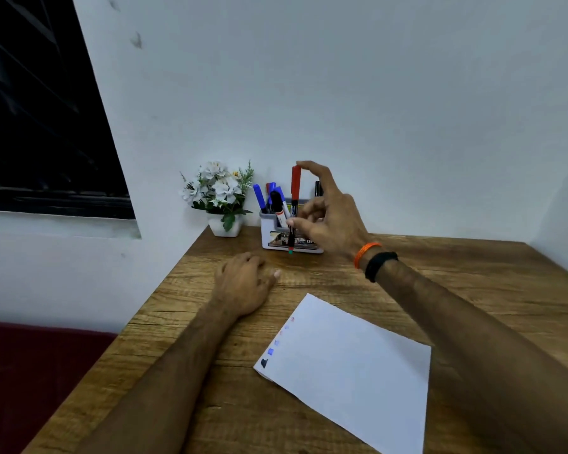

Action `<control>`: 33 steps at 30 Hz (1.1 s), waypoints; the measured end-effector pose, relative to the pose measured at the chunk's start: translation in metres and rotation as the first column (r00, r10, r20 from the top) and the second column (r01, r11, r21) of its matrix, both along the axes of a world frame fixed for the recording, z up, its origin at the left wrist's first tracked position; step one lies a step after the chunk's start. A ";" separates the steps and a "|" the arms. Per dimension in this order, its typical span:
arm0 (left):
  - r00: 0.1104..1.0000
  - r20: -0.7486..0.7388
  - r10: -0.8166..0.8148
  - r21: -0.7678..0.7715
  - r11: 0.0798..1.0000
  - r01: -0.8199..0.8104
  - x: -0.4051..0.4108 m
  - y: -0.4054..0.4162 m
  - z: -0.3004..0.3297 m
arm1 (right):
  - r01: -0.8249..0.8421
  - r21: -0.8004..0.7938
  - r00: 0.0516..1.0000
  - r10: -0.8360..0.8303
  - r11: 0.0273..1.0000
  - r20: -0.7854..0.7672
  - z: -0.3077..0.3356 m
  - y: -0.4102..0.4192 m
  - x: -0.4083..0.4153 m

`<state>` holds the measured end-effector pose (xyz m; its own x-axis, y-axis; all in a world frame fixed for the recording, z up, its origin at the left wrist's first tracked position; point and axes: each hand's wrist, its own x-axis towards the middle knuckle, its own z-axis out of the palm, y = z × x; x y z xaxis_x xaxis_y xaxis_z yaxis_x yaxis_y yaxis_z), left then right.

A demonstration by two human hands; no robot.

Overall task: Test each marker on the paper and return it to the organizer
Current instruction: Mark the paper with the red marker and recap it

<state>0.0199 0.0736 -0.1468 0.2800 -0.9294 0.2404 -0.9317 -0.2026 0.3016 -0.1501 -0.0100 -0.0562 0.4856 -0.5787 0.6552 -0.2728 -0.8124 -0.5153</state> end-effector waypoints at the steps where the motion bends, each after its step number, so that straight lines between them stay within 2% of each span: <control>1: 1.000 0.006 -0.002 -0.006 1.000 0.002 0.001 -0.001 -0.001 | 0.007 -0.011 1.000 -0.007 1.000 0.009 0.003 -0.005 0.008; 9: 1.000 0.004 0.013 0.004 1.000 -0.013 0.002 -0.003 -0.003 | 0.093 -0.074 0.993 -0.087 0.993 0.077 0.019 -0.035 0.062; 21: 1.000 -0.003 0.014 0.021 1.000 -0.014 0.002 -0.004 -0.002 | 0.182 -0.125 0.983 -0.181 0.975 0.014 0.017 -0.053 0.080; 23: 1.000 -0.009 0.013 0.022 1.000 -0.013 0.002 -0.004 -0.002 | 0.166 -0.120 0.984 -0.173 0.979 -0.046 0.017 -0.053 0.078; 27: 1.000 -0.014 0.012 0.015 1.000 -0.012 0.002 -0.003 -0.002 | 0.178 -0.142 0.941 -0.211 0.974 -0.264 0.014 -0.054 0.074; 33: 1.000 -0.023 0.012 0.031 0.999 -0.011 0.001 -0.002 0.000 | 0.190 -0.095 0.969 -0.202 0.977 -0.140 0.011 -0.055 0.065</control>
